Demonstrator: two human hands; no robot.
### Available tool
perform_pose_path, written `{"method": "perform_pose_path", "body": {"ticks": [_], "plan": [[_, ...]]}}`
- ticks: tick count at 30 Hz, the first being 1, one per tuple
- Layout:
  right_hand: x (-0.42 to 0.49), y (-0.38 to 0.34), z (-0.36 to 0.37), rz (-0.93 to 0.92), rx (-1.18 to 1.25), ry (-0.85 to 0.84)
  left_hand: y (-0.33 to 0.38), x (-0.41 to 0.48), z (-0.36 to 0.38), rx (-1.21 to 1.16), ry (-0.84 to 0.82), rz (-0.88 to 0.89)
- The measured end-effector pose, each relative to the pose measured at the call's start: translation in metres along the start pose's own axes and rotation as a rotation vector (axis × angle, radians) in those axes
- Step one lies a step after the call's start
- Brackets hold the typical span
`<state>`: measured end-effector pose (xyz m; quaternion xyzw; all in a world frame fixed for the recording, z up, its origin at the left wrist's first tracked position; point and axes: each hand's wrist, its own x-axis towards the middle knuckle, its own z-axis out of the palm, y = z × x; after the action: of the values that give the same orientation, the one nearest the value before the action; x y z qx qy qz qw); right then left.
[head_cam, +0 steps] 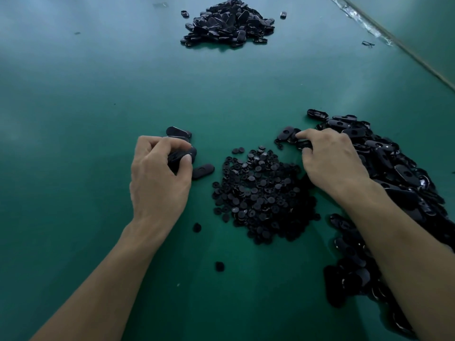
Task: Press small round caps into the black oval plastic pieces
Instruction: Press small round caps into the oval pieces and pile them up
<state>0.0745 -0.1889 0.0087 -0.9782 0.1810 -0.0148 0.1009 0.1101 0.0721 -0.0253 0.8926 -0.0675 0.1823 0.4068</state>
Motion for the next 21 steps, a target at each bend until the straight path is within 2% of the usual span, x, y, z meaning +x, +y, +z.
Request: {"method": "perform_pose_path", "body": {"ticks": [6, 10, 15, 18, 21], "plan": [[-0.001, 0.000, -0.004, 0.006, 0.148, 0.128, 0.010, -0.007, 0.004, -0.049, 0.017, 0.173], [0.001, 0.003, -0.007, 0.034, 0.197, 0.158, 0.011, -0.011, 0.008, -0.137, -0.010, 0.207], [0.001, 0.000, -0.013, 0.022, 0.292, 0.164, 0.017, -0.013, 0.008, -0.296, -0.069, 0.167], [-0.005, -0.016, -0.021, -0.093, 0.405, 0.167, 0.024, -0.017, 0.007, -0.462, -0.166, 0.082], [-0.018, -0.038, -0.025, -0.248, 0.548, 0.060, 0.031, -0.019, 0.004, -0.693, -0.271, -0.042]]}}
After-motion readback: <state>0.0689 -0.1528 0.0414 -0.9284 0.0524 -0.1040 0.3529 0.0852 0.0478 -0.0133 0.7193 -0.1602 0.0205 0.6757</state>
